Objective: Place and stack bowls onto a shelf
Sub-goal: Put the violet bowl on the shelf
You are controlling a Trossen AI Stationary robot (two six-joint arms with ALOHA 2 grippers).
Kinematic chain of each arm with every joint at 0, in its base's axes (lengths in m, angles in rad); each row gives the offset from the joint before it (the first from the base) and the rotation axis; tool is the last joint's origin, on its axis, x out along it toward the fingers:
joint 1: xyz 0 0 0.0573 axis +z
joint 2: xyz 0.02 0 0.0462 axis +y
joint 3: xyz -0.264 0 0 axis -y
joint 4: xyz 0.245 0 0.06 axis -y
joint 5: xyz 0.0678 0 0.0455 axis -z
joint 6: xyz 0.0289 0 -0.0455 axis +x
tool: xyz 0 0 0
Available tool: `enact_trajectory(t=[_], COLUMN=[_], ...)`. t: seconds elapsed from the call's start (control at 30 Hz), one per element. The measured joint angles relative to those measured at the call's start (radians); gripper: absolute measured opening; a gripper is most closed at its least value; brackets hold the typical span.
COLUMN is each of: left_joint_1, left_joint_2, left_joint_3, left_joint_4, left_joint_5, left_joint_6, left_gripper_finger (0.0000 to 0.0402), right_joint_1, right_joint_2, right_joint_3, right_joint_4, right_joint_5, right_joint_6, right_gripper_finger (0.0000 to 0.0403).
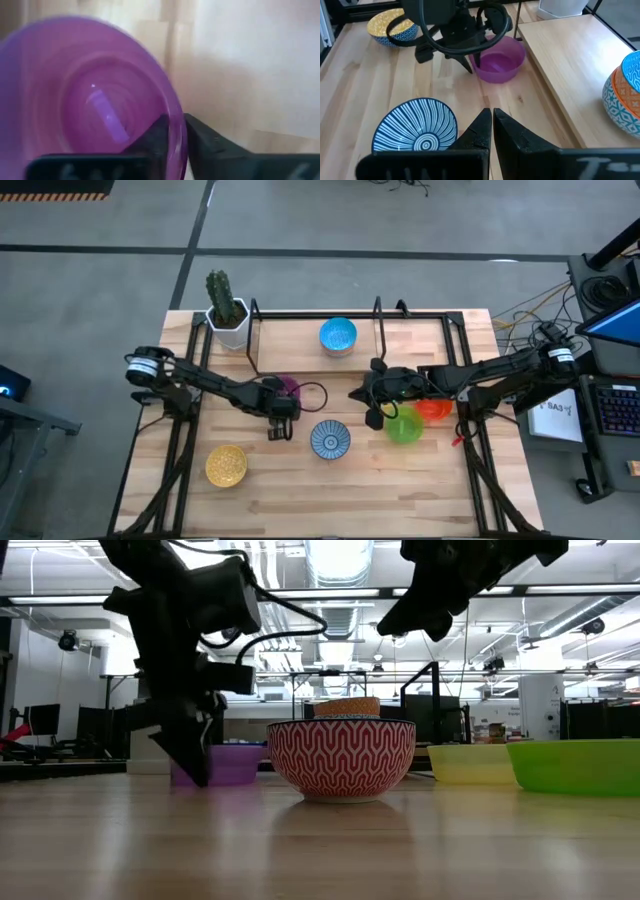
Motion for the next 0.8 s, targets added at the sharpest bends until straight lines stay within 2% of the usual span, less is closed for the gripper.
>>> enact_trajectory(t=[0.07,0.23,0.5,0.67,0.8], left_joint_1=[-0.006,-0.050,-0.060,-0.031,0.049], left_joint_2=[-0.013,-0.017,-0.019,-0.019,-0.019], left_joint_3=[0.022,0.130,0.312,0.397,0.431], left_joint_4=[-0.027,-0.138,-0.255,-0.342,-0.409], left_joint_5=[0.034,0.055,0.055,-0.029,-0.069], left_joint_6=[-0.006,0.018,0.166,0.270,0.332], left_gripper_finger=[0.0010,0.0003,0.0000,0.0000,0.0000], right_joint_1=[0.000,0.000,0.000,0.000,0.000], right_joint_2=[0.000,0.000,0.001,0.001,0.001], right_joint_3=[0.000,0.000,0.000,0.000,0.000], right_joint_4=[0.000,0.000,0.000,-0.001,-0.005], right_joint_5=[0.000,0.000,0.005,0.005,0.005], right_joint_6=[-0.012,-0.023,-0.058,-0.058,-0.059], right_gripper_finger=[0.0009,0.0009,0.0009,0.0009,0.0009])
